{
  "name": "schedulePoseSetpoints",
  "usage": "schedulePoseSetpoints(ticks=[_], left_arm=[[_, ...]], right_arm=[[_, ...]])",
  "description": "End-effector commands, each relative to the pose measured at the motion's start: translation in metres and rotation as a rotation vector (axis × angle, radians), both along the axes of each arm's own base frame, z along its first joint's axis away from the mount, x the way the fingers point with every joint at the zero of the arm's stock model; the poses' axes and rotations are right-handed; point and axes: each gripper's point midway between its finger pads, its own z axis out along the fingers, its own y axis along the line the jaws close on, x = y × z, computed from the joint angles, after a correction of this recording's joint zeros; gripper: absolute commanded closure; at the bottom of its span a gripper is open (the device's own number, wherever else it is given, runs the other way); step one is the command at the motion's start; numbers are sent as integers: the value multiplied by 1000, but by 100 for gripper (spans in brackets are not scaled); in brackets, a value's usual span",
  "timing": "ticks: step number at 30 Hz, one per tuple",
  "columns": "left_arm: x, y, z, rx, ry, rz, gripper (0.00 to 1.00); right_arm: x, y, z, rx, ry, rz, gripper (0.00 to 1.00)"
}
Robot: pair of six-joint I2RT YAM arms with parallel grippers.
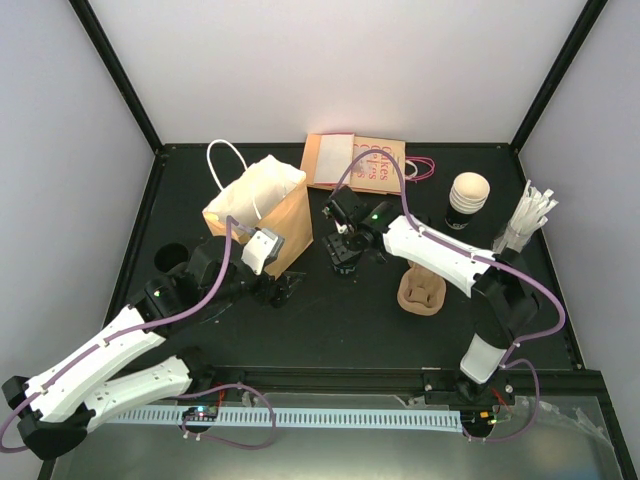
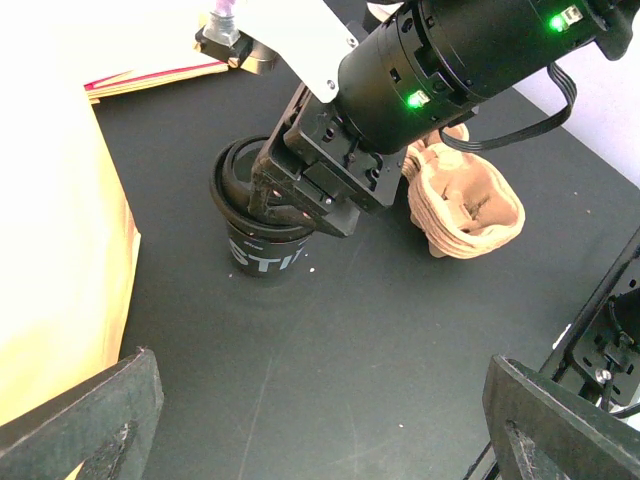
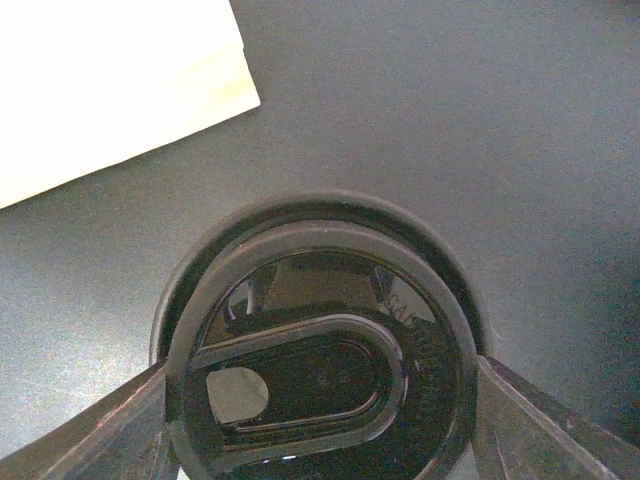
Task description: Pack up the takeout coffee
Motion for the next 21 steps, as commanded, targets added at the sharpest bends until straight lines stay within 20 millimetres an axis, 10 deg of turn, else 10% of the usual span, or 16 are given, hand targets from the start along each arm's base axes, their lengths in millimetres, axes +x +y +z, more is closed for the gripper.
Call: schedulePoseSetpoints(ticks=[1,21], left_arm=[[-1,0,6,-8,-4,-1,10],[0,-2,3,-1,0,-3,10]], right_arm=[[8,0,4,-7,-15,-15,26],[4,-6,-18,-53,21,-21,26]])
